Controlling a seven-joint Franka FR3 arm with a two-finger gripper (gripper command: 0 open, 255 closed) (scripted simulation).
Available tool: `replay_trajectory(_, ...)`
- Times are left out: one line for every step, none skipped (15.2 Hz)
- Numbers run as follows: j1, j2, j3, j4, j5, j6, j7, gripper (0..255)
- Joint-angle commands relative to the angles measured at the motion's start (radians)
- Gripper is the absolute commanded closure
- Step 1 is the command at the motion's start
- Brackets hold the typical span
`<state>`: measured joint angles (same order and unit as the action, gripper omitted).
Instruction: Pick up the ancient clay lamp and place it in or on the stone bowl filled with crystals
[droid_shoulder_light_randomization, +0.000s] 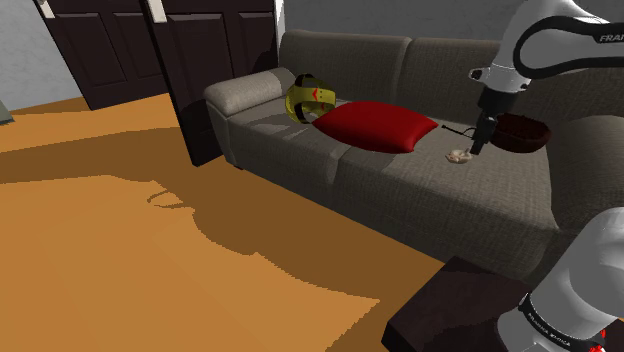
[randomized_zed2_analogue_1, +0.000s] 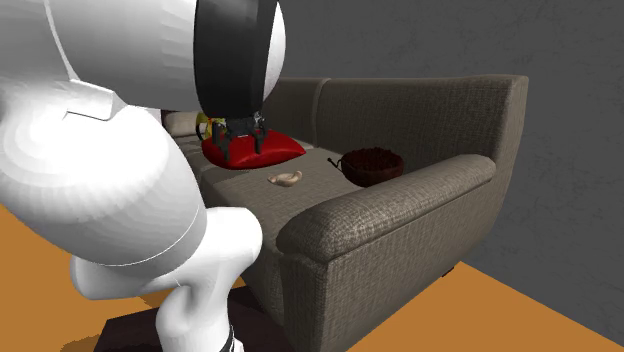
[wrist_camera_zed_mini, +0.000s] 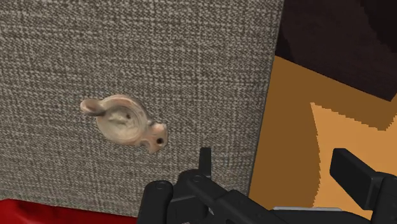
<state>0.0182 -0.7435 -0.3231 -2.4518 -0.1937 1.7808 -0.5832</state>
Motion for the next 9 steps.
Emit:
replay_trajectory(0.007,0.037,-0.053,0.008,-0.032,0.034,-0.092,0)
replay_trajectory(0.012,0.060,-0.080,0.017,-0.045,0.052,-0.137,0)
replay_trajectory(0.018,0.085,-0.108,0.028,-0.057,0.069,-0.183,0)
replay_trajectory(0.025,0.112,-0.136,0.040,-0.067,0.087,-0.228,0)
replay_trajectory(0.033,0.140,-0.164,0.054,-0.076,0.105,-0.273,0)
replay_trajectory(0.042,0.170,-0.192,0.070,-0.082,0.123,-0.319,0)
replay_trajectory(0.052,0.201,-0.220,0.087,-0.085,0.141,-0.366,0)
replay_trajectory(0.063,0.234,-0.249,0.106,-0.087,0.160,-0.413,0)
replay_trajectory(0.076,0.268,-0.277,0.126,-0.085,0.178,-0.461,0)
